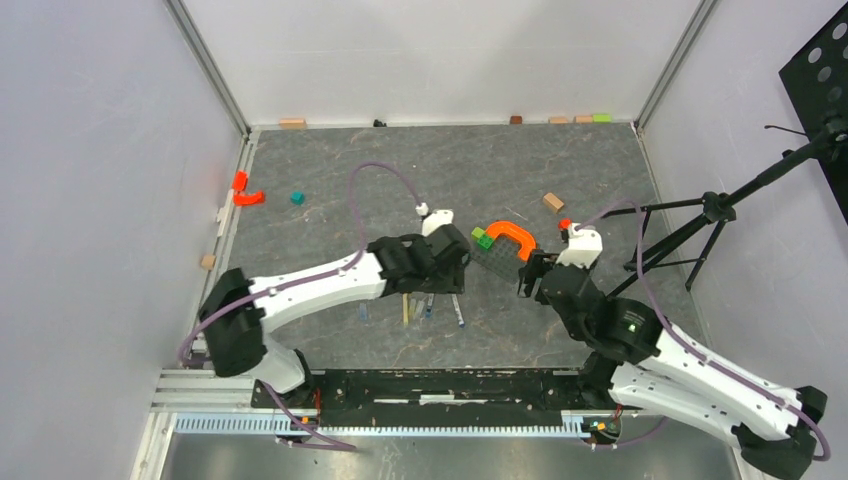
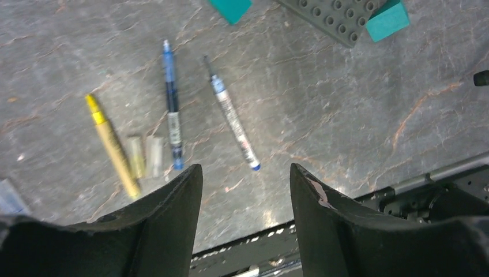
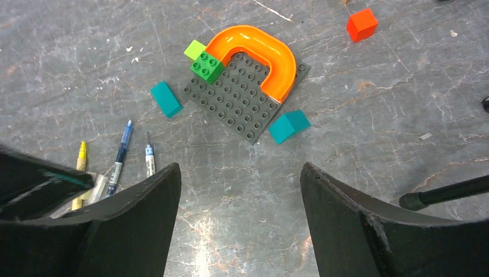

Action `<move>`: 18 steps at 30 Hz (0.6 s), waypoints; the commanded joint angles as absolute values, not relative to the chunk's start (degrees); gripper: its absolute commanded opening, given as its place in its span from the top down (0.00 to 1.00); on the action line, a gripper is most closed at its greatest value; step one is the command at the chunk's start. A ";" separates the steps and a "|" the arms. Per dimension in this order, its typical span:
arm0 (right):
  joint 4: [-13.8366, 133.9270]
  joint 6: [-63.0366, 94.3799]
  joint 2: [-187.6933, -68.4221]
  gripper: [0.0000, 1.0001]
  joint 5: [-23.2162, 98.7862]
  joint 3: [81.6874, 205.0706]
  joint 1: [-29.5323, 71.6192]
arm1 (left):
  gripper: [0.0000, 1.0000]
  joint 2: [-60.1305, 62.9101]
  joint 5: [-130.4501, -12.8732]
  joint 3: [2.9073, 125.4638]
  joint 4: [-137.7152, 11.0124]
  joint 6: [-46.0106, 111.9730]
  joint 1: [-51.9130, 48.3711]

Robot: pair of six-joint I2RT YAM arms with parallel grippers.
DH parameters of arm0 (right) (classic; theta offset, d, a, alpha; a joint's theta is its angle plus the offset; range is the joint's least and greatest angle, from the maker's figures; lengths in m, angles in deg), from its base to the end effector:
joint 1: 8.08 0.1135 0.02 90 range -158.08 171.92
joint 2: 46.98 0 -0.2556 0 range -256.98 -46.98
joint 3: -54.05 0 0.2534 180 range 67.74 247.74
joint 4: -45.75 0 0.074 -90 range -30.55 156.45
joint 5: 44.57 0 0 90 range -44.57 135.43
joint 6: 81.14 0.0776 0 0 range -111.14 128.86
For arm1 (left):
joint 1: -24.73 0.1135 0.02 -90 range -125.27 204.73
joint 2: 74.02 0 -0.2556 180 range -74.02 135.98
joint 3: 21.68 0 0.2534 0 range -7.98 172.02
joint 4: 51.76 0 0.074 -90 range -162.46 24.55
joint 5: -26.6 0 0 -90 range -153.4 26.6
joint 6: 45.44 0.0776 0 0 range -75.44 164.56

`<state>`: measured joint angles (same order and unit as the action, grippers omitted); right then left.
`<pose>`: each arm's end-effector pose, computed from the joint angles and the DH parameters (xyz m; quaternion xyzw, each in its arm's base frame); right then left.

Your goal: Insert the pens into the pen caps

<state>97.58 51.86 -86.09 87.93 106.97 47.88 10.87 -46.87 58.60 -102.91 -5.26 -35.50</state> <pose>0.1392 0.1124 0.2544 0.0633 0.8503 0.0988 0.5130 0.1847 -0.2784 0.2250 0.0437 0.9457 -0.1600 0.2796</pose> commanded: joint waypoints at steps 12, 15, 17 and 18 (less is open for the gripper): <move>102.74 54.65 -80.17 0.20 88.41 105.71 47.83 | 0.37 28.64 -32.81 70.90 -108.44 -15.28 -41.62; 102.27 54.65 -79.77 0.21 87.83 105.02 47.81 | 0.39 30.56 -32.68 70.62 -108.35 -16.18 -41.66; 101.90 54.45 -79.80 0.21 87.05 104.75 47.82 | 0.41 31.30 -31.80 70.05 -108.02 -16.73 -41.64; 101.90 54.47 -79.85 0.21 86.88 104.66 47.81 | 0.42 31.57 -31.45 69.77 -107.60 -16.78 -41.67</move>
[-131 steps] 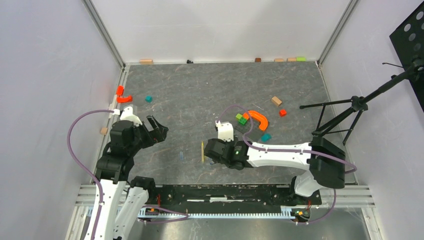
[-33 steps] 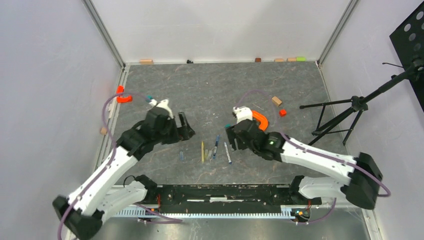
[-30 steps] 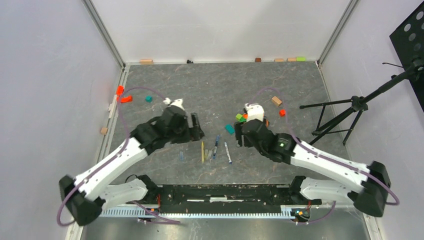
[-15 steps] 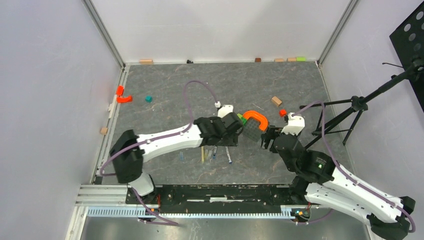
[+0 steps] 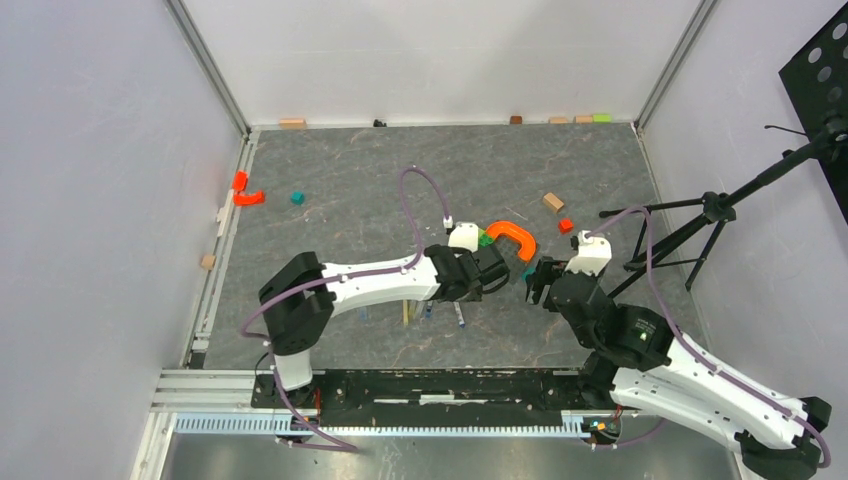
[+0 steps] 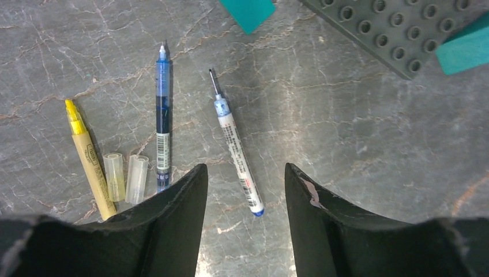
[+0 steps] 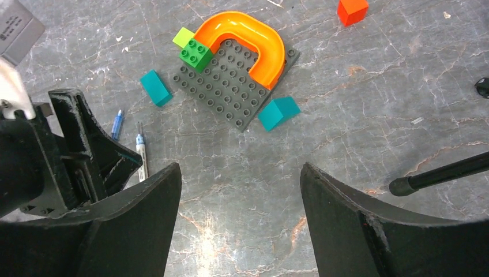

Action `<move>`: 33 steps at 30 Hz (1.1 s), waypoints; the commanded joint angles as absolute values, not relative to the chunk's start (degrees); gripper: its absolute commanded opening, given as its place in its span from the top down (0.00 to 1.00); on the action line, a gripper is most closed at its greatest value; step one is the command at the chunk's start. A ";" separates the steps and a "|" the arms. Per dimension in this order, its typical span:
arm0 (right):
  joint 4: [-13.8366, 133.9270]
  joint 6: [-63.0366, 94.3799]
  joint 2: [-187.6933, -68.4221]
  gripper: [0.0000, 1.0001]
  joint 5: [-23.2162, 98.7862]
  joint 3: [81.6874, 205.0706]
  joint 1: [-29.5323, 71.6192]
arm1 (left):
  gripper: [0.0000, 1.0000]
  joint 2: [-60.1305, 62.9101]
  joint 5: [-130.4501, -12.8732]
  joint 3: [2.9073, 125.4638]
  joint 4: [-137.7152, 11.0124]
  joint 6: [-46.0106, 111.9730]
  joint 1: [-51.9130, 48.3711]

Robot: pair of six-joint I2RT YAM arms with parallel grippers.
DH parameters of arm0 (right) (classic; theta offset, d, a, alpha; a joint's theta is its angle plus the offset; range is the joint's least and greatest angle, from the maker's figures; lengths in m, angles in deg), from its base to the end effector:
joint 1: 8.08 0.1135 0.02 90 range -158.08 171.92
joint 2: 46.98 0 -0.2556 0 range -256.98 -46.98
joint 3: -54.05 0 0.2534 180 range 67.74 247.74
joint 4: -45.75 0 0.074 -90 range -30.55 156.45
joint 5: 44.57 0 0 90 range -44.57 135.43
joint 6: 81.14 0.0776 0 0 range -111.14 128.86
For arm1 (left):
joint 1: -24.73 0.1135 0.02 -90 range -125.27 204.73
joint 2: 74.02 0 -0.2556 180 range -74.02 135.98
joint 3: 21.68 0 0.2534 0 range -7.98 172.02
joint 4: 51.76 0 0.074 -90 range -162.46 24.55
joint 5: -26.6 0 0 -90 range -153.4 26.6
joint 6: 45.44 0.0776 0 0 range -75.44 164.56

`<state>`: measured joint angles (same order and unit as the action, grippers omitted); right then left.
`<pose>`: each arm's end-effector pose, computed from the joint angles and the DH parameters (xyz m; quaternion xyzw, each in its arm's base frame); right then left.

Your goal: Insert the pens into the pen caps

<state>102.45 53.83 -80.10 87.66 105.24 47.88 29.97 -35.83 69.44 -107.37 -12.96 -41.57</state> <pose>0.1269 0.0947 0.2497 0.0749 0.8518 0.1052 0.5077 0.1861 -0.3346 0.1722 0.0287 0.9547 -0.0497 0.2919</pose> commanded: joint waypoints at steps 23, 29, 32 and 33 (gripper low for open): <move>99.45 54.22 -81.92 0.22 84.48 103.34 47.83 | 0.56 37.81 -37.52 63.98 -97.18 -17.74 -39.22; 98.62 53.97 -83.20 0.21 84.48 103.34 47.81 | 0.65 38.94 -39.02 62.40 -94.28 -17.81 -39.13; 98.52 53.81 -83.39 0.22 84.46 103.34 47.83 | 0.79 39.27 -40.03 61.22 -91.93 -17.63 -39.05; 98.41 53.72 -83.37 0.22 84.37 103.26 47.81 | 0.87 39.14 -40.60 60.51 -90.74 -17.39 -38.96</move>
<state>100.22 53.81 -83.36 84.01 103.49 47.88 36.44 -37.07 63.54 -93.75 -15.71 -39.26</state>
